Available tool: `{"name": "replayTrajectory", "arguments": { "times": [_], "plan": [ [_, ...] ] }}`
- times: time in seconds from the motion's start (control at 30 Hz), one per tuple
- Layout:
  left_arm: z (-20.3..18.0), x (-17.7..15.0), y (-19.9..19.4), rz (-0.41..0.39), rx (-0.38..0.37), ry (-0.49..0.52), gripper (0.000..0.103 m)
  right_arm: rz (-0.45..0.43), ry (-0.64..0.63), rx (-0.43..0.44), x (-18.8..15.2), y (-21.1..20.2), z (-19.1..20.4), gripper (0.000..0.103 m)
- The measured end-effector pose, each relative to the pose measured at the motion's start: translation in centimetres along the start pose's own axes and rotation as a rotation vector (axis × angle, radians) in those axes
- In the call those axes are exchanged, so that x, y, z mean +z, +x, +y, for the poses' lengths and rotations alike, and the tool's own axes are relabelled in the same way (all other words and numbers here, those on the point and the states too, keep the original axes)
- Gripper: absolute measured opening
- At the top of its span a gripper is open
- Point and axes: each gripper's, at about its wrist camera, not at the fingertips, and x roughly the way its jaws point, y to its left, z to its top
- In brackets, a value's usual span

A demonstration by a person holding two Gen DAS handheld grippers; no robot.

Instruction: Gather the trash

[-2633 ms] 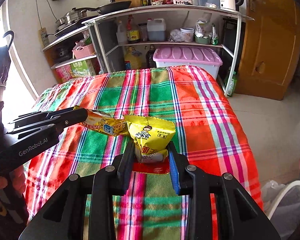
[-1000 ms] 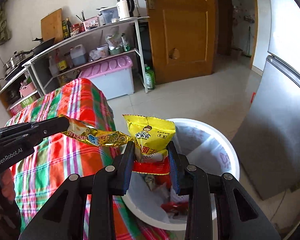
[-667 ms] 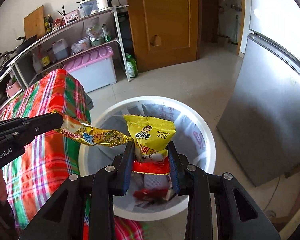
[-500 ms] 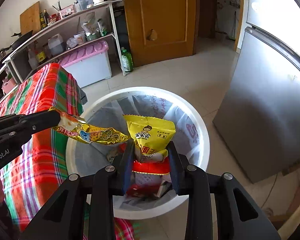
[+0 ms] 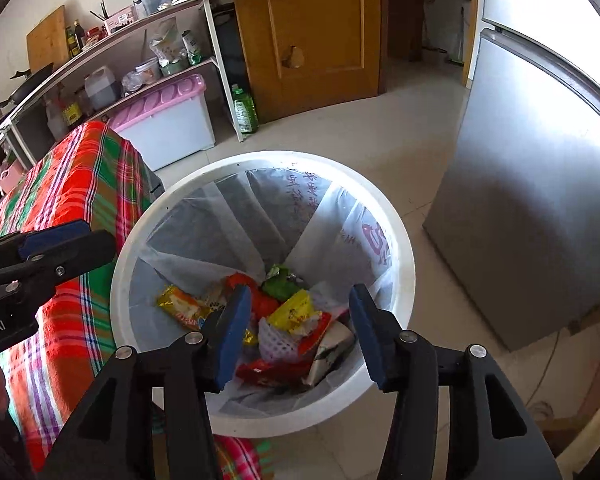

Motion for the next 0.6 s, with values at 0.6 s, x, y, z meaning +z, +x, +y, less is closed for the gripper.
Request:
{"name": "replayTrajectory", "arguments": {
  "times": [0.6],
  "plan": [
    [0.6, -3.2, -6.3, -0.139, 0.142, -0.021, 0.07, -0.179, 0.048, -0.057, -2.7, -7.5, 1.6, 0.052]
  ]
}}
